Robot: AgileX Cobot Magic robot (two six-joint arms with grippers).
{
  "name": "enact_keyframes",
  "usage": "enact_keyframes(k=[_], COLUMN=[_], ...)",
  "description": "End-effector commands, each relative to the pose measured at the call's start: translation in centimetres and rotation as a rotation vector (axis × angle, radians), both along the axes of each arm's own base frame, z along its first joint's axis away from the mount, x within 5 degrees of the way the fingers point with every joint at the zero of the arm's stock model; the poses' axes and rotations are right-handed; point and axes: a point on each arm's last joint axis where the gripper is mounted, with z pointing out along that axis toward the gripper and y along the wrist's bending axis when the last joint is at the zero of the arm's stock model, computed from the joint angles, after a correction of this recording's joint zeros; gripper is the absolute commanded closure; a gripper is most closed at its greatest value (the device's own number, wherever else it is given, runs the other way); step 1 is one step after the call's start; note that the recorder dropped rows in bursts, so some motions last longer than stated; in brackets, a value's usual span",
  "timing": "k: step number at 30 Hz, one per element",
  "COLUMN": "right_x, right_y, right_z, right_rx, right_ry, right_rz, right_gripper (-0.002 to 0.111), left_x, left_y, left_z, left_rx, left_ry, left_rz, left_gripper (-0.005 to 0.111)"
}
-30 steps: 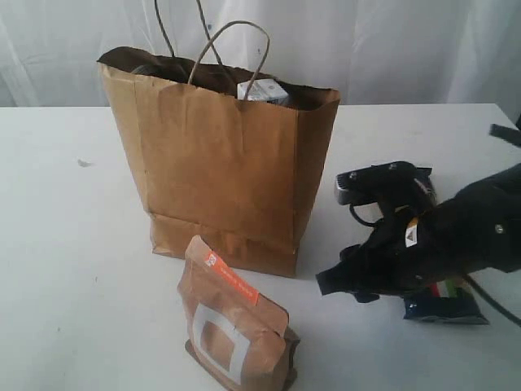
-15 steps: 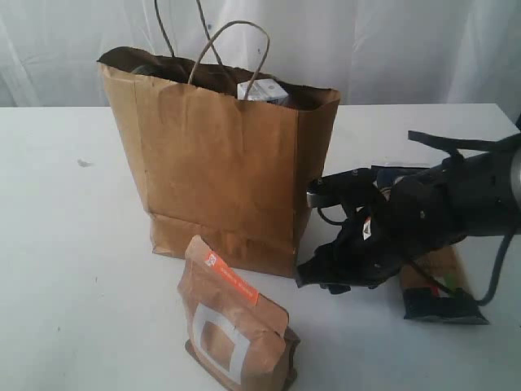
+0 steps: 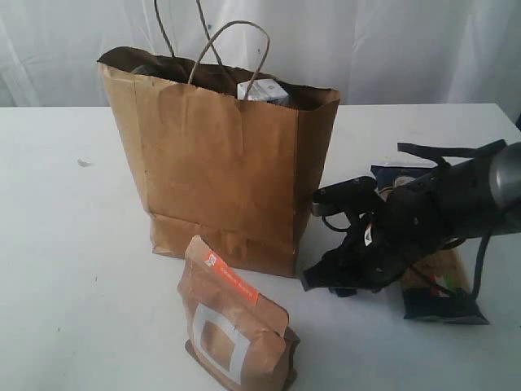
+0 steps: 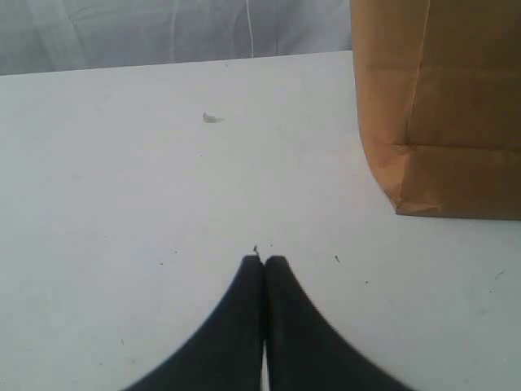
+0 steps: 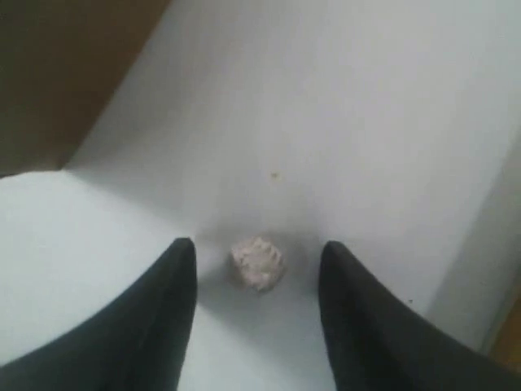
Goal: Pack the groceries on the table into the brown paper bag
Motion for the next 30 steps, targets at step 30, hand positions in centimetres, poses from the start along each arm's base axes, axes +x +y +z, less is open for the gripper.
enact_keyframes(k=[30], right_x=[-7.3], right_y=[-1.2], right_z=[24.7], right_rx=[0.34], right_ry=[-0.52], right_rz=[0.105], right_gripper=[0.108], left_x=[0.0], left_y=[0.0], left_z=[-0.1], left_rx=[-0.002], left_ry=[-0.005], left_rz=[0.002], left_gripper=[0.107])
